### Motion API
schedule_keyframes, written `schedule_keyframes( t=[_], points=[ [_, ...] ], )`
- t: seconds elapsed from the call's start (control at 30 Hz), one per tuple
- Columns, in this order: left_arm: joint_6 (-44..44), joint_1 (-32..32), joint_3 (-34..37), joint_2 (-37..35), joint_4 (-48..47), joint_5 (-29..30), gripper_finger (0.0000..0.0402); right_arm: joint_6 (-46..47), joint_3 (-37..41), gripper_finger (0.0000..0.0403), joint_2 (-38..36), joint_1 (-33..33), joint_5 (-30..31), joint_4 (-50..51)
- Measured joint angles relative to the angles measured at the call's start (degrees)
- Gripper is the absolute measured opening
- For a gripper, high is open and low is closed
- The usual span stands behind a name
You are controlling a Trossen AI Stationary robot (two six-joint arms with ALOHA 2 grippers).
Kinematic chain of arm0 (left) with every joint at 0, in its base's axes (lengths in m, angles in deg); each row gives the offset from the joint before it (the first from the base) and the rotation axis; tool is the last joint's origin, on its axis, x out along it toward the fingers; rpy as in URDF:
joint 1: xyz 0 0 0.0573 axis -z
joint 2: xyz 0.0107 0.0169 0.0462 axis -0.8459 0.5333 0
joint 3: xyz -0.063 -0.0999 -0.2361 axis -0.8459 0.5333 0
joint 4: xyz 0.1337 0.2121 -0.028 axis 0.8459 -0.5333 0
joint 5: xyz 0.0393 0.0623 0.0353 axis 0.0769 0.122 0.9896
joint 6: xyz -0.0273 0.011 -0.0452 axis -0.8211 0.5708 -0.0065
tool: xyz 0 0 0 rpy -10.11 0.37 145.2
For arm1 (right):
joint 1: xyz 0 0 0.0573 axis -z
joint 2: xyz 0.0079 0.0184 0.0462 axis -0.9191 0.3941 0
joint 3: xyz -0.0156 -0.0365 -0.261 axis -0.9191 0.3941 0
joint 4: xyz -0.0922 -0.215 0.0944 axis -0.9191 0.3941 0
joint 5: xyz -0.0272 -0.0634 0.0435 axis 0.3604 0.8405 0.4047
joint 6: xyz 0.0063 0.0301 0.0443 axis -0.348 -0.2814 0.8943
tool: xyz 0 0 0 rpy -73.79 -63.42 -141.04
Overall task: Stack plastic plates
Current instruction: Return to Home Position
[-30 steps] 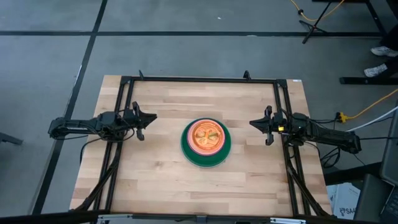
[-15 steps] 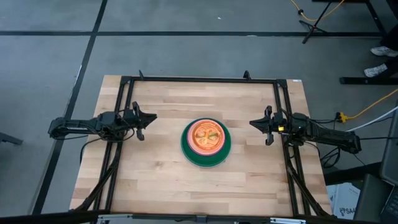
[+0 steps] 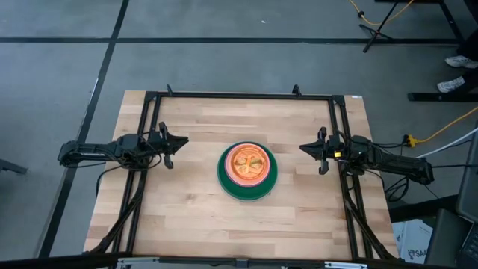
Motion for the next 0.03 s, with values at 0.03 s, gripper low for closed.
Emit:
schedule_keyframes(
  t=[0.03],
  points=[
    [0.0, 0.0, 0.0, 0.0, 0.0, 0.0, 0.004, 0.0, 0.0, 0.0014, 0.0, 0.0, 0.0, 0.0]
  ],
)
